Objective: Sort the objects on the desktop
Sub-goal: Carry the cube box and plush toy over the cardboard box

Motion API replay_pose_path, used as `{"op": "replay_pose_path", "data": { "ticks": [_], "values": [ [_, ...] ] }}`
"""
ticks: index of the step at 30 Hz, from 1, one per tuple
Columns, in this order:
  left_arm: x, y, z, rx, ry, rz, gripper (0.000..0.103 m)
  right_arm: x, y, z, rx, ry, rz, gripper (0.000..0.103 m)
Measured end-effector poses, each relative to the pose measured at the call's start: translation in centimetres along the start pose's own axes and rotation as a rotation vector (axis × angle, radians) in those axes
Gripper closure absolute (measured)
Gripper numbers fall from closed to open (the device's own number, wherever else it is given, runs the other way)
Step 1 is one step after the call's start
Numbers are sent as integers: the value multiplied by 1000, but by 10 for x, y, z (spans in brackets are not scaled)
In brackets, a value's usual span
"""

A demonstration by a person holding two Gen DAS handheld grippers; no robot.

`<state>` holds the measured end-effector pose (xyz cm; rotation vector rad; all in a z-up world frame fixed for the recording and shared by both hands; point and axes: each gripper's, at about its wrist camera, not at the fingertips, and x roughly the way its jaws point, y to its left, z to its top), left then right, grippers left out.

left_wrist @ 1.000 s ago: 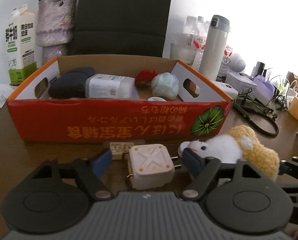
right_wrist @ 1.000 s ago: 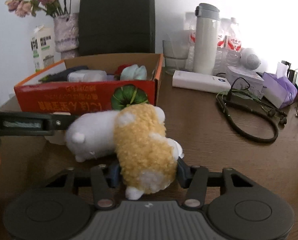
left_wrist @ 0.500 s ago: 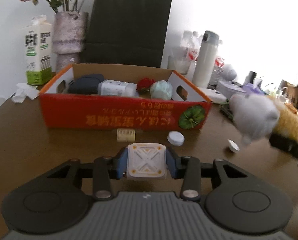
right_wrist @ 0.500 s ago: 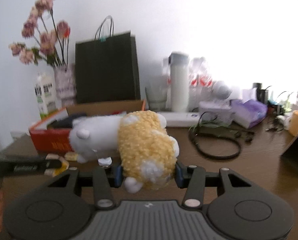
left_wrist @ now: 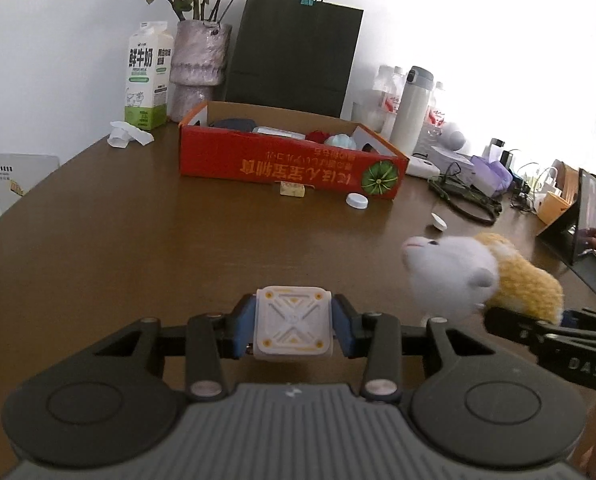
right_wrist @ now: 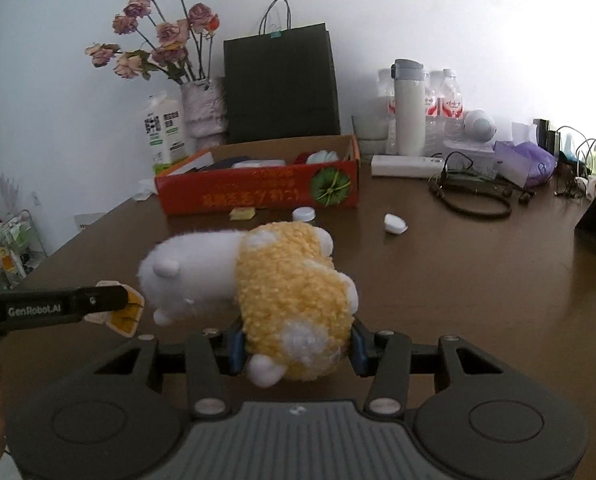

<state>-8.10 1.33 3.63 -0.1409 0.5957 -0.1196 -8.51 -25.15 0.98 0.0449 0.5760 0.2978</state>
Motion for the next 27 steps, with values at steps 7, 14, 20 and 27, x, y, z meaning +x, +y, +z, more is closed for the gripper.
{"op": "replay_pose_path", "data": {
  "ticks": [7,14,20,27],
  "values": [
    [-20,5,14,3,-67,8,61,-19,6,1,9,-40,-7,57],
    [0,23,99,8,-111,-29,61,-4,-13,63,34,-105,-6,57],
    [69,45,202,60,-104,37,61,69,-26,171,47,-135,-5,56],
    [194,74,248,34,131,64,61,223,-25,258,118,22,-15,56]
  ]
}}
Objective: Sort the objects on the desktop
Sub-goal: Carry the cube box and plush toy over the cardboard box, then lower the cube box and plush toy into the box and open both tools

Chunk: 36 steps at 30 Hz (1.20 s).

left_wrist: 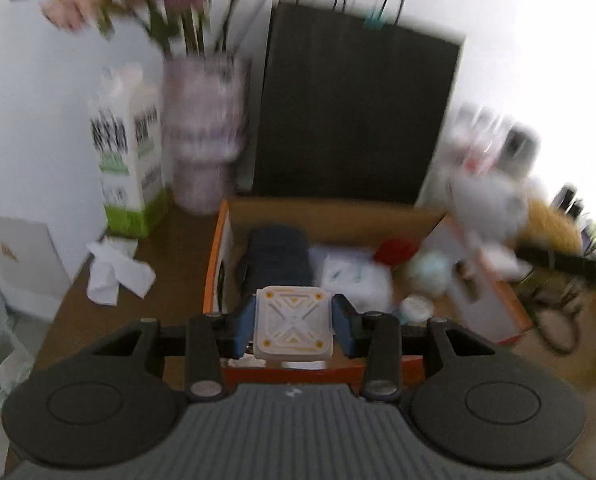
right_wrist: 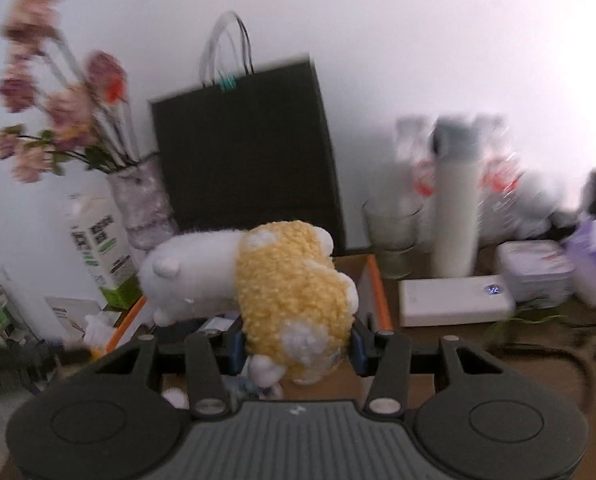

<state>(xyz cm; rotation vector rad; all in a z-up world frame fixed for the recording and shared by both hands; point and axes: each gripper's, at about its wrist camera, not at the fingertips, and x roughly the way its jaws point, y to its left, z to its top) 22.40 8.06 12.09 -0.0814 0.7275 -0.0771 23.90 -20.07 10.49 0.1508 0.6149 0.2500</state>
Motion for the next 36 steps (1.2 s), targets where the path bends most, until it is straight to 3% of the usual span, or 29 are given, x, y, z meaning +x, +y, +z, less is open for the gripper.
{"op": "replay_pose_path", "data": {
  "ticks": [4,8,11,12,13,14,18,27,30,36],
  "values": [
    [51,4,0,4,93,32,61,81,20,18,-42,100,-89,56],
    [80,3,4,24,115,45,61,148,27,15,4,232,-112,56],
    [92,-2,7,60,119,54,60,174,37,7,-31,279,-127,53],
    [95,-2,8,58,112,53,58,176,40,7,-42,265,-122,51],
    [97,-2,8,52,103,42,47,177,42,8,-53,268,-119,50],
    [99,-1,8,52,102,30,40,178,43,10,-59,276,-117,48],
    [99,-1,8,27,96,16,34,171,34,16,-38,318,-47,44],
    [58,-7,19,-26,63,39,14,114,12,26,-15,283,-20,36],
    [39,-9,14,-52,46,54,1,84,5,21,-6,271,-17,31],
    [7,-17,-13,-63,48,70,0,19,-9,-4,-16,230,-15,27]
  ]
}}
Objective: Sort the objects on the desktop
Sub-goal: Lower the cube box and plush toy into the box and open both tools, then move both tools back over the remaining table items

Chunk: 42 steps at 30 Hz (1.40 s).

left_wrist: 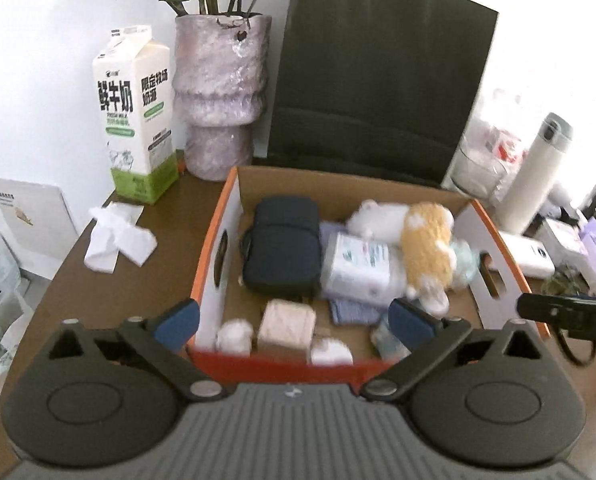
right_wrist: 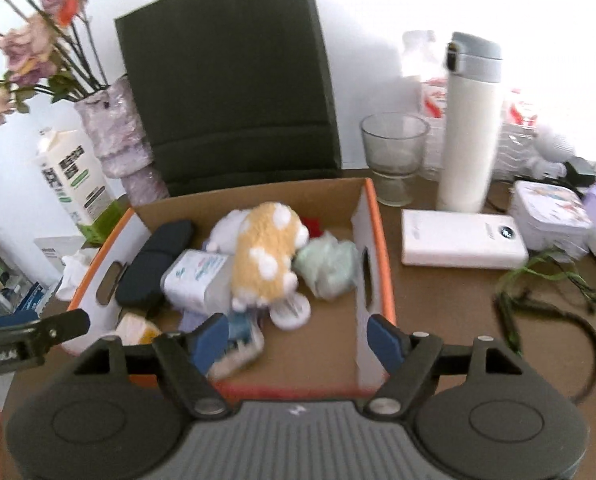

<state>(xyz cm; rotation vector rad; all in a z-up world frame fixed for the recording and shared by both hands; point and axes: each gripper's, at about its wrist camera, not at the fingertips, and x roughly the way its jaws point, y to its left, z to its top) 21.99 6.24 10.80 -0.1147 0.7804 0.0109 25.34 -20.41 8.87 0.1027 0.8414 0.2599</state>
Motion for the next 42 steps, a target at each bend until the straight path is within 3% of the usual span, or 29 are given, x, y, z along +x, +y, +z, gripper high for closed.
{"op": "replay_pose_path", "data": {
  "ticks": [7,15,18,20,25,33,42],
  "values": [
    [-55,-16,-55,26,-52,-38,0,-60,-4,-56,-38,-96,-11,23],
    [-122,-25,-148,61,-154,-58,0,-129,4,-168,-160,-282,17,14],
    [-138,-23,-191,51,-189,-50,0,-143,1,-214,-187,-291,21,15],
    [-144,-21,-220,35,-202,-85,0,-151,-3,-240,-170,-298,28,15],
    [-148,-14,-270,4,-208,-95,0,-160,-4,-288,-147,-295,23,14],
    [-142,-28,-285,108,-174,-64,0,-156,14,-330,-233,-301,41,11],
    [-147,-40,-295,193,-237,-43,0,-161,13,-344,-207,-377,41,8]
  ]
}}
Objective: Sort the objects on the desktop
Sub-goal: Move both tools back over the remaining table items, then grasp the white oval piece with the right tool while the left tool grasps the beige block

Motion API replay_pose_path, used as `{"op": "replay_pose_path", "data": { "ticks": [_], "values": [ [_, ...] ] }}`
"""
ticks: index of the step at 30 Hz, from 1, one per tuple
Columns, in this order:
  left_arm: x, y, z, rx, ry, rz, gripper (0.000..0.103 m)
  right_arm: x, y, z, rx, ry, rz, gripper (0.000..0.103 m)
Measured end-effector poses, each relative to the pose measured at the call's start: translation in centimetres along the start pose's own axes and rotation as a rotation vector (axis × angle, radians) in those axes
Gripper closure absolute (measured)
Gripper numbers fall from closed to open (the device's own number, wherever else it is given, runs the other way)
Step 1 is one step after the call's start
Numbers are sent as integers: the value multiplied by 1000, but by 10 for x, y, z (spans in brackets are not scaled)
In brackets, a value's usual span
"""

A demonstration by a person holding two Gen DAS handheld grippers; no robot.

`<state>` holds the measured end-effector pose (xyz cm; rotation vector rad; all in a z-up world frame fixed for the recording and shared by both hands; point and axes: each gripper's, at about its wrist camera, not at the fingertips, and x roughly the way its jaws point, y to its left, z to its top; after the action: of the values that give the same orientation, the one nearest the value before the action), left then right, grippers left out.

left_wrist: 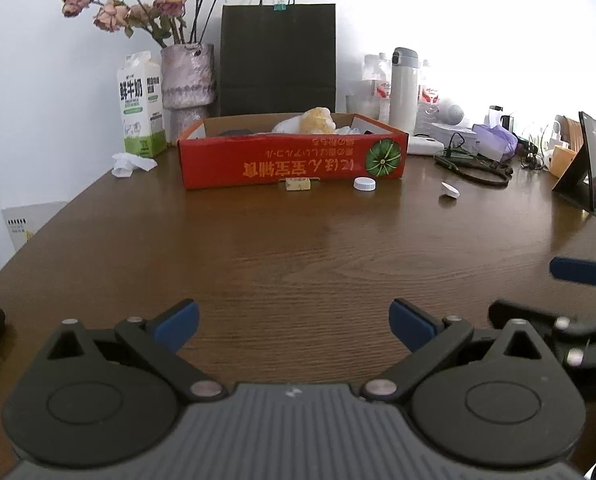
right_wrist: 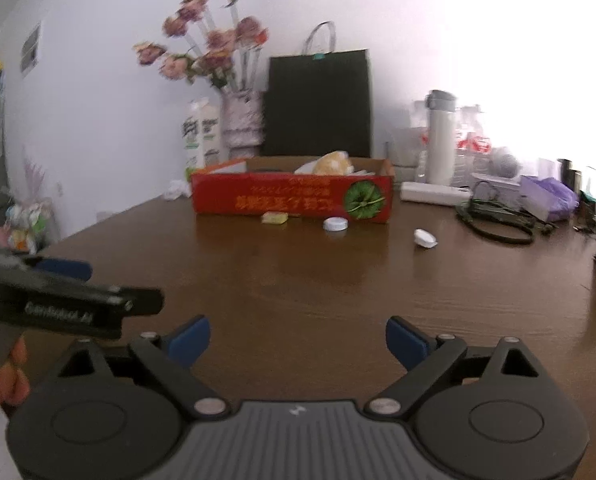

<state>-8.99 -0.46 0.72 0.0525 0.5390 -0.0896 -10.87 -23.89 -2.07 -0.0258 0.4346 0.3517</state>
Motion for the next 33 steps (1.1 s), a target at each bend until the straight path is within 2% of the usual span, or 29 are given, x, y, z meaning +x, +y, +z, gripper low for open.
{"op": "replay_pose_path", "data": {
  "ticks": [4,10,12,16,20,22,23,27,30,31,33],
  "values": [
    [1,-5,0,28,2,18,0,-1,-7,2,39,-12,-14,7],
    [5,-7,3,31,28,48,0,7,-10,5,53,37,-17,7],
    [10,-4,7,24,54,32,0,12,-9,9,41,68,-11,7],
    [35,9,27,-71,89,-57,0,29,-15,31,6,97,0,7],
    [79,16,60,-98,105,-57,2,61,-29,58,-76,75,-79,10],
    [105,21,79,-98,103,-71,4,81,-44,71,-71,79,-113,16],
    [118,23,88,-104,108,-71,10,94,-55,77,-47,89,-117,21],
    [173,30,116,-119,111,-104,17,145,-98,96,66,157,-150,47],
    [208,28,127,-94,117,-106,26,175,-121,98,150,204,-162,58],
    [220,28,130,-96,133,-98,32,181,-125,98,159,212,-162,59],
    [236,27,132,-94,154,-101,36,194,-130,96,157,229,-181,63]
  ]
}}
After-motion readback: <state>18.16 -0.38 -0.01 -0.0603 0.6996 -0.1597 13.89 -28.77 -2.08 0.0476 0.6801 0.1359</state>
